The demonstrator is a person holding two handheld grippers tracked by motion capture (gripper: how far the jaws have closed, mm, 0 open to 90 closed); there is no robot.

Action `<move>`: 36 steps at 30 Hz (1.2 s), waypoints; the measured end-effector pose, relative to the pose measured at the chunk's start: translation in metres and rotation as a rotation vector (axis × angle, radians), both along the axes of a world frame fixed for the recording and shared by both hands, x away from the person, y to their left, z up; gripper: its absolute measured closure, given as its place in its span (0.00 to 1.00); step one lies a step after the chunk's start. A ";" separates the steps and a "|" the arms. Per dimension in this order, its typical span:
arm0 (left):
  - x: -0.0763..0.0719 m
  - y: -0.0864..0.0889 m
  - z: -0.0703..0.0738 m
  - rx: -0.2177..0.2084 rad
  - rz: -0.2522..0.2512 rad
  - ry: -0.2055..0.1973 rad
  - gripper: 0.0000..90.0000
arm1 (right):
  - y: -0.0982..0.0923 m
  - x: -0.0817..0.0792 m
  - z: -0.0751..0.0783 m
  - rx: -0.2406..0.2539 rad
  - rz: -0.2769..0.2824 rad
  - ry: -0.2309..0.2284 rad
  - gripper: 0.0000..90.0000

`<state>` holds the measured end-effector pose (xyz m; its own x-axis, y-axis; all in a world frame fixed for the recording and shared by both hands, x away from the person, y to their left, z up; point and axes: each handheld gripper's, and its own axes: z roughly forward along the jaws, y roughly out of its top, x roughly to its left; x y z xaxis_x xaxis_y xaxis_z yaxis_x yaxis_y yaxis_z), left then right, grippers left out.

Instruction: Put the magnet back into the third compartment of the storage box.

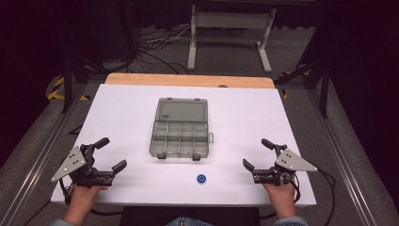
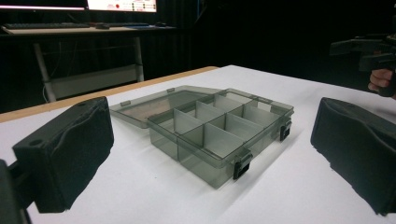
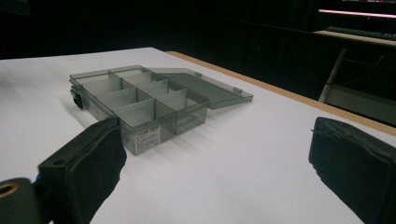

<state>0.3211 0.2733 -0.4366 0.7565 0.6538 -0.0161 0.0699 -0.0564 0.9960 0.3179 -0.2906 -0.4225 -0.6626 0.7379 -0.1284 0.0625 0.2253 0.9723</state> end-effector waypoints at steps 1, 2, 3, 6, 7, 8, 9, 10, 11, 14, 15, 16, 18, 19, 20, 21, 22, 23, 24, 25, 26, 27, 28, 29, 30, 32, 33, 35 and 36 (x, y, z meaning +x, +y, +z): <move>0.000 0.000 0.000 0.001 0.002 -0.001 0.00 | 0.000 0.000 0.000 0.000 0.002 -0.001 0.04; 0.000 0.000 0.000 0.002 0.003 -0.001 0.00 | 0.000 0.000 0.000 -0.001 0.003 -0.002 0.04; 0.000 0.000 0.000 0.000 0.005 -0.003 0.00 | 0.000 0.000 0.000 -0.001 0.003 -0.002 0.04; 0.000 -0.001 0.000 0.010 0.004 -0.005 0.00 | 0.003 0.000 0.000 -0.009 0.013 -0.001 0.04; 0.000 0.000 0.001 0.018 0.001 -0.008 0.00 | 0.003 0.000 0.000 -0.012 0.016 -0.004 0.05; 0.000 -0.001 0.001 0.018 0.001 -0.007 0.00 | 0.004 -0.001 0.000 -0.014 0.018 -0.003 0.05; -0.001 -0.001 0.001 0.020 0.002 -0.008 0.00 | 0.004 -0.001 0.001 -0.013 0.018 -0.003 0.05; -0.001 -0.001 0.001 0.021 0.001 -0.007 0.00 | 0.004 0.000 0.001 -0.014 0.019 -0.003 0.05; -0.001 -0.001 0.001 0.021 0.001 -0.007 0.00 | 0.005 0.000 0.001 -0.013 0.019 -0.002 0.05; -0.001 0.000 0.001 0.019 0.001 -0.012 0.00 | 0.005 0.000 0.001 -0.014 0.020 0.002 0.05; 0.000 0.000 0.001 0.019 0.000 -0.010 0.00 | 0.006 0.000 0.001 -0.015 0.021 0.005 0.05; 0.000 0.000 0.001 0.016 0.002 -0.008 0.00 | 0.006 0.000 0.001 -0.014 0.024 0.003 0.05; 0.000 -0.001 0.001 0.010 0.006 -0.010 0.00 | 0.006 -0.001 0.001 -0.015 0.026 0.002 0.05; 0.000 -0.001 0.001 0.018 0.004 -0.008 0.00 | 0.006 -0.001 0.001 -0.013 0.028 0.003 0.05; 0.000 -0.001 0.001 0.024 0.002 -0.008 0.00 | 0.006 0.000 0.002 -0.012 0.031 0.005 0.05; -0.001 -0.001 0.001 0.026 0.004 -0.008 0.00 | 0.007 0.000 0.002 -0.011 0.034 0.006 0.05; -0.001 -0.001 0.001 0.026 0.007 -0.007 0.00 | 0.008 0.001 0.003 -0.011 0.040 0.003 0.05; -0.001 0.000 0.001 0.027 0.008 -0.007 0.00 | 0.009 0.001 0.003 -0.011 0.041 0.006 0.05; -0.001 0.000 0.001 0.026 0.012 -0.007 0.00 | 0.011 0.003 0.004 -0.007 0.047 0.005 0.05; -0.001 0.000 0.000 0.026 0.014 -0.007 0.00 | 0.013 0.004 0.005 -0.007 0.054 0.005 0.05; -0.001 0.000 0.000 0.026 0.015 -0.006 0.00 | 0.016 0.005 0.007 -0.011 0.058 0.005 0.05; -0.001 0.000 0.000 0.023 0.016 -0.007 0.00 | 0.019 0.006 0.008 -0.012 0.065 0.004 0.05; -0.001 0.000 0.000 0.026 0.015 -0.006 0.00 | 0.021 0.007 0.010 -0.013 0.070 0.004 0.05; -0.001 0.000 0.000 0.028 0.015 -0.007 0.00 | 0.024 0.009 0.011 -0.008 0.078 -0.001 0.05; -0.001 0.000 0.000 0.029 0.012 -0.007 0.00 | 0.026 0.010 0.013 -0.008 0.084 -0.005 0.05; -0.001 -0.001 0.000 0.027 0.014 -0.008 0.00 | 0.031 0.013 0.016 -0.010 0.098 -0.001 0.05; -0.001 -0.001 0.000 0.030 0.012 -0.007 0.00 | 0.034 0.014 0.017 -0.009 0.103 0.000 0.05; -0.001 -0.001 0.000 0.030 0.012 -0.007 0.00 | 0.036 0.015 0.018 -0.009 0.112 -0.007 0.05; -0.001 -0.001 0.000 0.026 0.015 -0.009 0.00 | 0.039 0.016 0.019 -0.007 0.118 -0.006 0.05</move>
